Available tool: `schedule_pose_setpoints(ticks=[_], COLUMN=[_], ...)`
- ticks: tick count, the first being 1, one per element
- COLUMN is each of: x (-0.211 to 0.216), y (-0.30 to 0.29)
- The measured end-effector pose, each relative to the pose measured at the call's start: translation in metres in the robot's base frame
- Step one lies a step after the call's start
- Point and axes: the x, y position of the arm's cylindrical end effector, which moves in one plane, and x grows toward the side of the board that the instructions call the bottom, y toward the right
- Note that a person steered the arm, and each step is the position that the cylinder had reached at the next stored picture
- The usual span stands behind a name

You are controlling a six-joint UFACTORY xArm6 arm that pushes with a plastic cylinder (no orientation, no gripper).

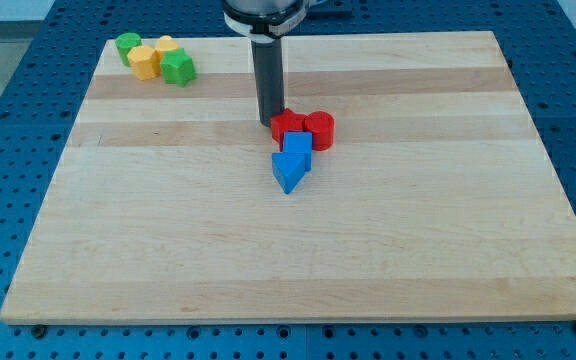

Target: Slide the arm to the top right of the green star

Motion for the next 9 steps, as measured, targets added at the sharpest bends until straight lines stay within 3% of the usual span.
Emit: schedule_pose_setpoints(ticks=[2, 5, 8, 9], x=[-0.010, -0.092, -0.174, -0.175], y=[0.000, 0.002, -0.056, -0.070])
